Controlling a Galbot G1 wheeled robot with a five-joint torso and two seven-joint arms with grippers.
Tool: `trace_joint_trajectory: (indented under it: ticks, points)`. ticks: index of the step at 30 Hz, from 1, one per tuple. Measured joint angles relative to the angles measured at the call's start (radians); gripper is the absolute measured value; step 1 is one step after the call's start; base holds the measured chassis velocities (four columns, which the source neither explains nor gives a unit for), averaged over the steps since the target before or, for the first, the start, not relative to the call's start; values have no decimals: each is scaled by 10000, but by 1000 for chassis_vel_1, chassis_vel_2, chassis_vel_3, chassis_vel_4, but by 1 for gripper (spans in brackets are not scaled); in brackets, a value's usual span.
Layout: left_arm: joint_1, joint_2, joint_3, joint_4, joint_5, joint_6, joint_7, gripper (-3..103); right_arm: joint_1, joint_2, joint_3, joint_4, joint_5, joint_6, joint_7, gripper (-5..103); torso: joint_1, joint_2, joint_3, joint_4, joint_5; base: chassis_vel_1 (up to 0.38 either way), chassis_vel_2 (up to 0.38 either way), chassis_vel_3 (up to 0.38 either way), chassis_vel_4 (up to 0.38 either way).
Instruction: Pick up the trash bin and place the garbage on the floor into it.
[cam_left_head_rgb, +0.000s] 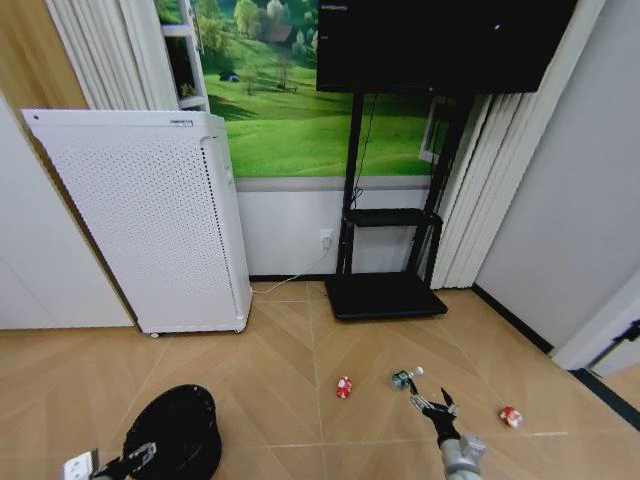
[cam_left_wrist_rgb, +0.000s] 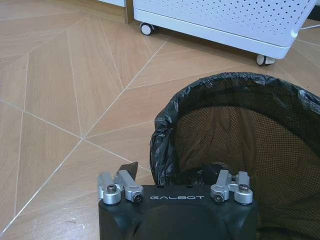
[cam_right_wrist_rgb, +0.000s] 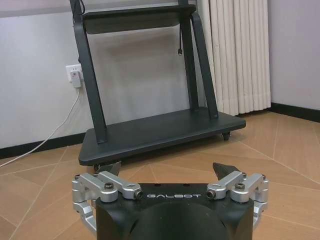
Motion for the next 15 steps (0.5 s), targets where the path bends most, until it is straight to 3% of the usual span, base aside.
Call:
trace_joint_trajectory:
  ticks: [1, 4, 5, 8, 15]
  points:
    - [0, 0, 0, 0, 0, 0, 0, 76, 0, 0, 0, 0, 0, 0, 0, 100, 0, 0, 0, 0, 0, 0, 0, 0, 0]
    - [16, -122, 25, -64, 13, -5, -9, 60, 56, -62, -14, -110, 5, 57, -13, 100, 0, 1, 0, -2, 0, 0, 0, 0, 0]
    - [16, -122, 25, -64, 13, -5, -9, 60, 56, -62, -14, -110, 5, 57, -13, 100, 0, 1, 0, -2, 0, 0, 0, 0, 0]
    - [20, -187, 52, -96, 43, -10, -74, 43, 87, -141, -15, -152, 96, 64, -18, 100, 0, 3, 1, -1, 1, 0, 0, 0, 0]
    - [31, -215, 82, -109, 64, -17, -89, 23, 128, -170, -8, -165, 158, 66, -22, 100, 1, 4, 2, -1, 1, 0, 0, 0, 0]
